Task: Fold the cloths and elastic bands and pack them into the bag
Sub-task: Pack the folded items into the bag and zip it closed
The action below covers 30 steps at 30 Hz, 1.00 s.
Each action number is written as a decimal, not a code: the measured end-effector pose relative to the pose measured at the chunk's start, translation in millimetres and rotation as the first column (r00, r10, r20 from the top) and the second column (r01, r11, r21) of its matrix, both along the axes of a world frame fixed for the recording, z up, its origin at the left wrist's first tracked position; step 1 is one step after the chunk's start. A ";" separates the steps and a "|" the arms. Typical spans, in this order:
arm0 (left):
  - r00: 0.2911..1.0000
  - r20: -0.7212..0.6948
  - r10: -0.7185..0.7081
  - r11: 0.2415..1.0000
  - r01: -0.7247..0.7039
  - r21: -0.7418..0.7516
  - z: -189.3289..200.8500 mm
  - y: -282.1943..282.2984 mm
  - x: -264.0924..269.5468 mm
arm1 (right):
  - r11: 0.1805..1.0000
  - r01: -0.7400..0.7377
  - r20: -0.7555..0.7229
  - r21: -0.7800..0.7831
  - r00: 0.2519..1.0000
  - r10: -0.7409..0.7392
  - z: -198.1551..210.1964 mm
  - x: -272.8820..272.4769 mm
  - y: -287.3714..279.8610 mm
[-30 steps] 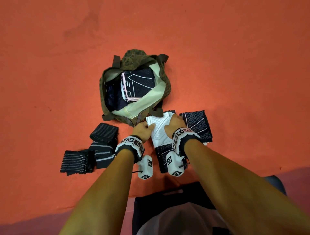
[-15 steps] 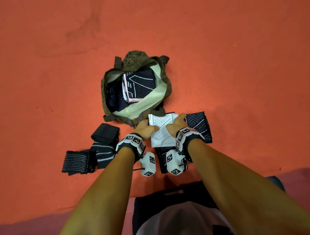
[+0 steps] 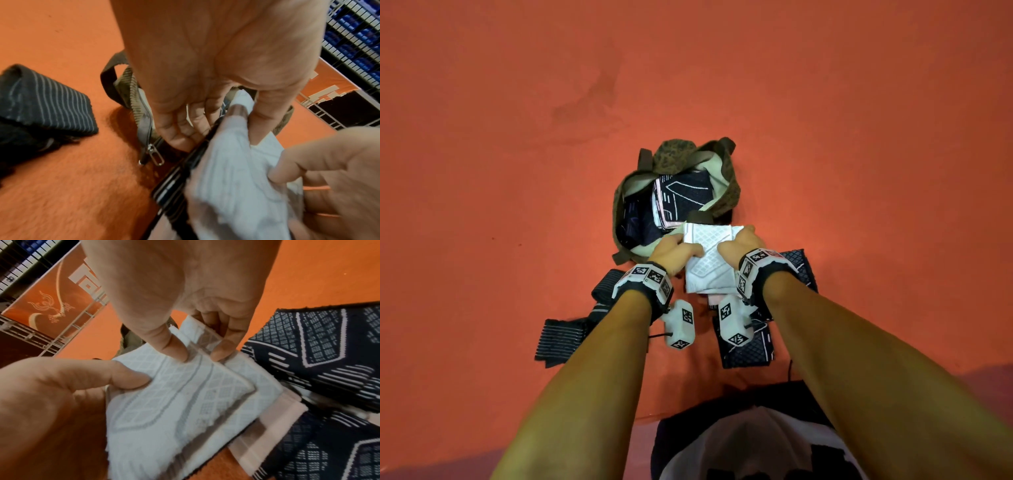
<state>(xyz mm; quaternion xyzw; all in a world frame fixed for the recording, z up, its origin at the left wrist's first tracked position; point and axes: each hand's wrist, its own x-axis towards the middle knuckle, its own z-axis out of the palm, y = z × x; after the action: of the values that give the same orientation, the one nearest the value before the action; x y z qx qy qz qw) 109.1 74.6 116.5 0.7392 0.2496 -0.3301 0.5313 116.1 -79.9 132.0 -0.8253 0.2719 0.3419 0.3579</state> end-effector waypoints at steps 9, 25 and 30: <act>0.986 0.139 0.091 0.995 -0.095 0.028 32.4 37.6 15.3 | 0.997 0.043 0.168 0.060 0.984 -0.053 27.2 22.1 38.9; 0.929 0.271 0.251 0.964 -0.267 0.020 50.1 101.1 42.3 | 0.986 -0.144 0.331 0.086 0.937 0.108 53.6 66.6 103.8; 0.914 0.265 0.308 0.946 -0.324 0.021 37.1 115.3 51.8 | 0.966 -0.254 0.358 0.053 0.908 0.219 46.9 82.8 119.8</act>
<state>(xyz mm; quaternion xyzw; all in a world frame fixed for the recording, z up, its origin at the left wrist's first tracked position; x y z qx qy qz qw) 160.8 189.9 153.6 0.7424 0.3050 -0.1327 0.5815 198.9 39.9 178.9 -0.8811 0.0847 0.2437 0.3964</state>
